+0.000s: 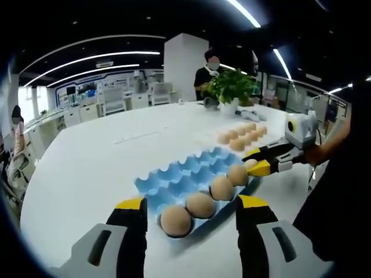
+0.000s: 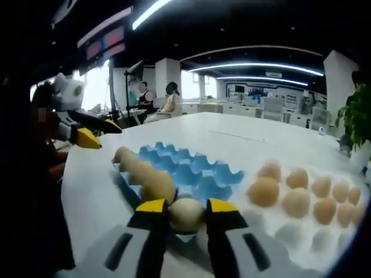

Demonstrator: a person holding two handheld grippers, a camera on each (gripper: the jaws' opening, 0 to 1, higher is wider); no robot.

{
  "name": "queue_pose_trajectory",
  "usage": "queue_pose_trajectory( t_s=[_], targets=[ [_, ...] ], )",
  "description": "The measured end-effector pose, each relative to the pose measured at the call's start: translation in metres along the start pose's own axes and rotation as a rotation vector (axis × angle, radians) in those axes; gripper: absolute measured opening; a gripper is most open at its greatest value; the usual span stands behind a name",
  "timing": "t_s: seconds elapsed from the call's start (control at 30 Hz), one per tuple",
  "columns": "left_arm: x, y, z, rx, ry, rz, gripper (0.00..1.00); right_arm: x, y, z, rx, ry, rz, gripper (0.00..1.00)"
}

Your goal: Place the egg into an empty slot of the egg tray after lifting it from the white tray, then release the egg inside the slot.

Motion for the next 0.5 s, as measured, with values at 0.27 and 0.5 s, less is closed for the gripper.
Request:
queue_pose_trajectory(
  t_s=[0.27, 0.5],
  targets=[
    [0.002, 0.0, 0.0, -0.003, -0.005, 0.007, 0.62, -0.037, -0.02, 0.006, -0.051, 0.163, 0.028, 0.25],
    [0.003, 0.0, 0.001, -0.005, -0.014, 0.005, 0.63, -0.066, -0.014, -0.001, 0.037, 0.308, 0.0, 0.24]
  ],
)
Point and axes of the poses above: the point that each gripper's makers call its tool centre point, and the gripper's own axes: z roughly backward along the fingers, x roughly to its left, y roughly out of its underside, the point moved 9 cm from there along z, roughly backward along the fingers, and after that the axes turned 7 degrees about z, right-handed, at the moved point
